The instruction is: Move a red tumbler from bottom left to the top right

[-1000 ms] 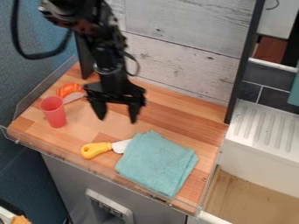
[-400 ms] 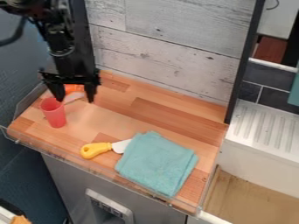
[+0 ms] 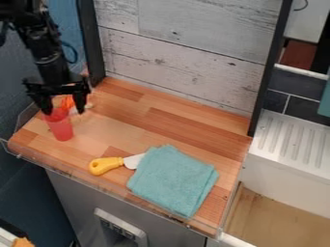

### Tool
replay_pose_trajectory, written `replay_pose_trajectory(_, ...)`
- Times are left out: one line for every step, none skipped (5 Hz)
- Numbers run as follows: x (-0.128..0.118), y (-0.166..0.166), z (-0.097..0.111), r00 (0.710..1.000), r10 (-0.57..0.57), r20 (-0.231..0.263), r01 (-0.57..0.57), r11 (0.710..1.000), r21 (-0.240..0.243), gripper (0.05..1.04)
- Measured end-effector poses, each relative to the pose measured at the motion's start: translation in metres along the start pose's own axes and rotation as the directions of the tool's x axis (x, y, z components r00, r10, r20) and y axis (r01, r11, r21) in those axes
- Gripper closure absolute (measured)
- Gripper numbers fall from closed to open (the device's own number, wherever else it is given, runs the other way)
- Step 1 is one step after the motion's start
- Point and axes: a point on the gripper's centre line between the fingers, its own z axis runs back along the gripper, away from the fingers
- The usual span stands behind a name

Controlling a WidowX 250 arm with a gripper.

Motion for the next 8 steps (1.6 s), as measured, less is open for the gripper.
replay_pose_trajectory(-0.001,0.003,-0.011,1.000,0.000,-0.023,0.000,1.000,0.017,0.083)
replay_pose_trajectory(0.000,0.000,-0.016,1.000,-0.009,-0.026,0.009,1.000,0.001,0.083)
replay_pose_trajectory(0.000,-0.004,-0.026,0.999,-0.020,-0.033,0.020,1.000,-0.006,0.136)
replay_pose_trajectory(0.004,-0.003,-0.027,1.000,-0.010,-0.013,0.010,1.000,0.003,0.432)
replay_pose_trajectory(0.002,-0.003,-0.032,1.000,0.001,-0.024,-0.001,1.000,0.006,0.742)
replay_pose_trajectory(0.005,-0.002,-0.030,1.000,0.000,-0.014,0.000,1.000,0.017,0.944)
replay_pose_trajectory(0.004,-0.001,-0.030,1.000,0.002,-0.021,-0.002,1.000,0.017,1.007)
replay_pose_trajectory(0.002,-0.011,-0.030,0.999,-0.020,-0.039,0.021,0.999,0.027,1.009)
